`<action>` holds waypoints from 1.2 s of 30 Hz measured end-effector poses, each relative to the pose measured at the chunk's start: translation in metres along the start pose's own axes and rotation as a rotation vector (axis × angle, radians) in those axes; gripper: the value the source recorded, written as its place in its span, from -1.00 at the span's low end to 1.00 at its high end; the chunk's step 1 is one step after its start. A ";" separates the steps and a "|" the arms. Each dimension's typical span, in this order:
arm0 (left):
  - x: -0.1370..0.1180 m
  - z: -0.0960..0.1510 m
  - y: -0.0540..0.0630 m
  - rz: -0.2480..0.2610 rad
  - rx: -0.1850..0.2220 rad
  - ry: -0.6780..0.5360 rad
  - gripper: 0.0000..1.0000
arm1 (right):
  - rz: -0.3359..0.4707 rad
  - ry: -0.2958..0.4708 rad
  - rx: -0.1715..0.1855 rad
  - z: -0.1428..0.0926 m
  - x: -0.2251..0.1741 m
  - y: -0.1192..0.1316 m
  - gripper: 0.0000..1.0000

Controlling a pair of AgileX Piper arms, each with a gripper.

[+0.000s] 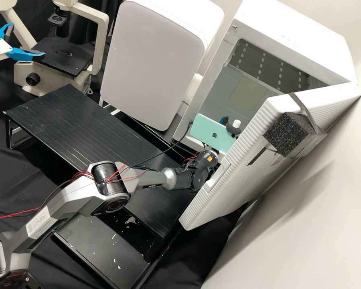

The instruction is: Take the petri dish out of the incubator

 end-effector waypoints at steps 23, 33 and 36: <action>0.000 0.000 0.000 0.000 0.000 0.000 1.00 | -0.010 -0.037 0.009 0.012 0.006 -0.008 1.00; 0.000 0.000 0.000 0.000 0.000 0.000 1.00 | -0.010 -0.040 0.009 0.012 0.006 -0.008 1.00; 0.000 0.000 0.000 0.000 0.000 0.000 1.00 | -0.010 -0.040 0.009 0.012 0.006 -0.008 1.00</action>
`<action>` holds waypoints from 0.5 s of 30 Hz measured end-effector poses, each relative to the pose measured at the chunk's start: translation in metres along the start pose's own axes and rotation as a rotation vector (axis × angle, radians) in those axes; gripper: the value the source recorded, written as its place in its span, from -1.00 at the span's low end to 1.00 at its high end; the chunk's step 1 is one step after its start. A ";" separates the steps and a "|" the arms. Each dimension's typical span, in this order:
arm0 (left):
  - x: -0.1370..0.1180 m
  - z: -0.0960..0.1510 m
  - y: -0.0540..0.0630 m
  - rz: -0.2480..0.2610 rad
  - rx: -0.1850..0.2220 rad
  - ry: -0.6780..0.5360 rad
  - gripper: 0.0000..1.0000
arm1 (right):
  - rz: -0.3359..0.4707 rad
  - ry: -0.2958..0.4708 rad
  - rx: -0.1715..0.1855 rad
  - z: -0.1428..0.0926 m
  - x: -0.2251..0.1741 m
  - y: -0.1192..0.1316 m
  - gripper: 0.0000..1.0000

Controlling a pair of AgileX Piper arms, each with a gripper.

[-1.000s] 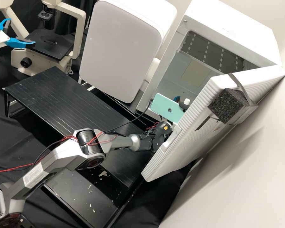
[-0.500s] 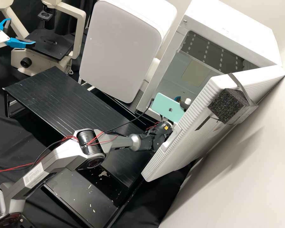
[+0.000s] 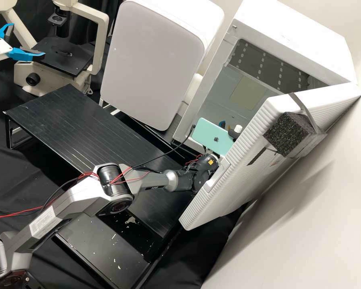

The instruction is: Take the petri dish out of the incubator

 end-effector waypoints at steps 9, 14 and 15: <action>0.000 0.000 0.000 0.000 0.000 0.000 1.00 | 0.000 0.002 0.000 0.000 0.000 0.000 1.00; 0.000 0.000 0.000 0.000 0.000 0.000 1.00 | 0.007 0.003 -0.002 0.000 -0.001 0.003 1.00; 0.000 0.000 0.000 0.000 0.000 0.000 1.00 | 0.010 0.003 -0.003 0.000 -0.002 0.005 1.00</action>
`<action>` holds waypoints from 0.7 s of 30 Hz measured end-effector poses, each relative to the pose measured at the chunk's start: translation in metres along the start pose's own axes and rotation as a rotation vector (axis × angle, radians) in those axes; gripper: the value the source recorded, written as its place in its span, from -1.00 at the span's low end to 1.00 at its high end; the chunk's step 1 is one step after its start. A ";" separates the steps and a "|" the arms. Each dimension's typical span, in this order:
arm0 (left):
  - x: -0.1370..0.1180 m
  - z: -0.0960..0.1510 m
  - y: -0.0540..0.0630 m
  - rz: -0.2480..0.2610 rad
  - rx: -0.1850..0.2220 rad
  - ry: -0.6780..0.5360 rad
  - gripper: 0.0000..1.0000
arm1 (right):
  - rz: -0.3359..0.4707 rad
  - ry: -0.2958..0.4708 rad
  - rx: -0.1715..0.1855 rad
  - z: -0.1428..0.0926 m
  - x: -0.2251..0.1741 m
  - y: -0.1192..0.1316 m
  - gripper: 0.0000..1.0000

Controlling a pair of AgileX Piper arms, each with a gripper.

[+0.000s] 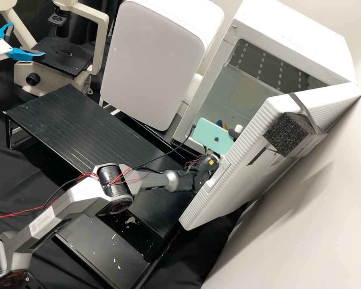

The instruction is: Take the petri dish out of the incubator

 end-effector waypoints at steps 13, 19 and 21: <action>0.000 0.000 0.000 0.000 0.000 0.000 1.00 | -0.008 -0.001 0.009 0.003 -0.005 -0.002 1.00; 0.000 0.000 0.000 0.000 0.000 0.000 1.00 | -0.015 -0.012 0.030 0.004 -0.009 -0.006 1.00; 0.000 0.000 0.000 0.000 0.000 0.000 1.00 | -0.010 -0.002 0.028 0.001 -0.010 -0.004 1.00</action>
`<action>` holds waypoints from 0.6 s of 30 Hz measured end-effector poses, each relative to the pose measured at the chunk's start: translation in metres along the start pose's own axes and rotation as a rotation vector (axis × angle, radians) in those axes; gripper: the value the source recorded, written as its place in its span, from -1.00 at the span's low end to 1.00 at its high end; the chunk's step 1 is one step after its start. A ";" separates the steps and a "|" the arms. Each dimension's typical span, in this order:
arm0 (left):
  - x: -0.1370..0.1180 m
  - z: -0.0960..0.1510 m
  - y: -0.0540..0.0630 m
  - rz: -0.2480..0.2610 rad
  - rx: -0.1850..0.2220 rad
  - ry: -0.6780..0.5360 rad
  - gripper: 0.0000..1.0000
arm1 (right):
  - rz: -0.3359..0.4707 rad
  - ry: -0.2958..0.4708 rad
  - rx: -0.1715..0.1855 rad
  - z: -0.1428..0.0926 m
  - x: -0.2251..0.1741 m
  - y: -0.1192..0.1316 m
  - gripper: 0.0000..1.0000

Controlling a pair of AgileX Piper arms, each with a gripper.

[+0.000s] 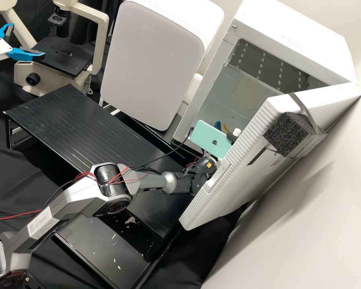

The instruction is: Take the petri dish out of the incubator

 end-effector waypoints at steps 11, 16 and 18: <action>0.000 0.000 0.000 0.000 0.000 0.000 1.00 | 0.002 0.008 0.000 -0.001 0.000 0.000 1.00; 0.000 0.000 0.000 0.000 0.000 0.000 1.00 | 0.004 0.008 -0.001 0.000 0.000 0.001 1.00; 0.000 0.000 0.000 0.000 0.000 0.000 1.00 | 0.008 0.011 -0.001 0.001 -0.001 0.003 1.00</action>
